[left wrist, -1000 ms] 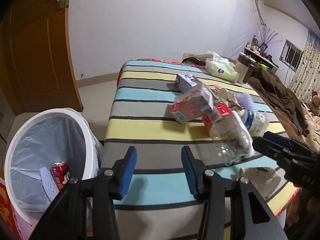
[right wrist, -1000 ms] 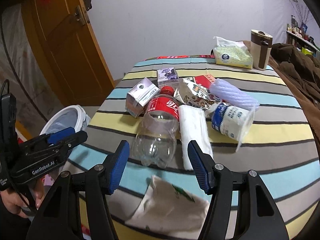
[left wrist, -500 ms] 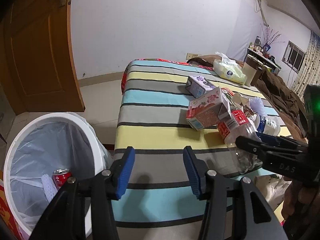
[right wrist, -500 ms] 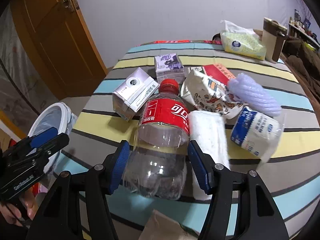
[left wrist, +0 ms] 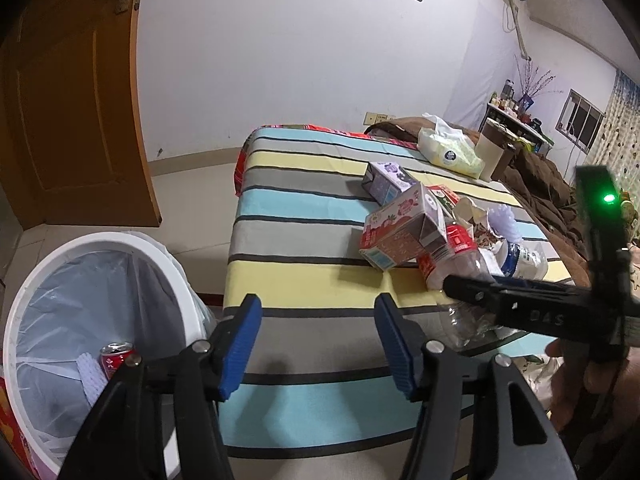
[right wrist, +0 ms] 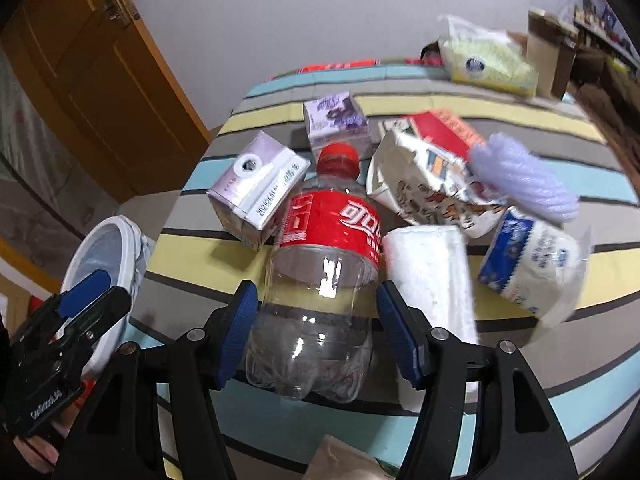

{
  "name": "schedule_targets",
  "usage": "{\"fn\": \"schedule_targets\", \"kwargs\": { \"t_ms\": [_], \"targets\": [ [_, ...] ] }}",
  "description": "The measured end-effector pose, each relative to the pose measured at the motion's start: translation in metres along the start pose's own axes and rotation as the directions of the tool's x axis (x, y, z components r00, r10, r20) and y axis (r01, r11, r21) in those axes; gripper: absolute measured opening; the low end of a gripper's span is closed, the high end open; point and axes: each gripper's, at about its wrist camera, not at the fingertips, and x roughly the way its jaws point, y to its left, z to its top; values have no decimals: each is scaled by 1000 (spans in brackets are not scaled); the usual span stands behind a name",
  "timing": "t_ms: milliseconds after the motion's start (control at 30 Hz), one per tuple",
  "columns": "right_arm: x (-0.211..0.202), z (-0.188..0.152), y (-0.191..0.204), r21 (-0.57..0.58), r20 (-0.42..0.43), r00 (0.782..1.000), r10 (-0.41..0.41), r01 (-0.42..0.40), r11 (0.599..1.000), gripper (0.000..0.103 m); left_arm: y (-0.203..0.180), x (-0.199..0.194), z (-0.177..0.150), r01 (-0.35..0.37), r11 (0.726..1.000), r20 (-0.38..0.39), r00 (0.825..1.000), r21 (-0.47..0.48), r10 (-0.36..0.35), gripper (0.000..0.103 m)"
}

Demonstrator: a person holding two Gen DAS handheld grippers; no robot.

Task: Collect trash
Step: 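Grasp the clear red-label bottle with the right gripper while the left gripper grasps a pink juice carton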

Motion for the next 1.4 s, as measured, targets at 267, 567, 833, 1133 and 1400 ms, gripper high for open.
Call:
{"fn": "schedule_targets", "kwargs": {
  "t_ms": [267, 567, 833, 1133, 1400],
  "targets": [
    [6, -4, 4, 14, 6, 1000, 17, -17, 1000, 65, 7, -6, 6, -9, 1000, 11, 1000, -10, 9, 62],
    [-15, -17, 6, -34, 63, 998, 30, -28, 999, 63, -3, -2, 15, 21, 1000, 14, 1000, -8, -21, 62],
    [-38, -21, -2, -28, 137, 989, 48, -44, 999, 63, -18, 7, 26, 52, 998, 12, 999, 30, -52, 66],
    [-59, -25, -22, 13, 192, 980, 43, -46, 999, 63, -45, 37, 35, 68, 994, -17, 998, 88, -66, 67],
    [-60, -23, -36, 37, 204, 977, 55, -64, 997, 63, -61, 75, 45, 69, 990, -54, 997, 123, -63, 67]
  ]
}}
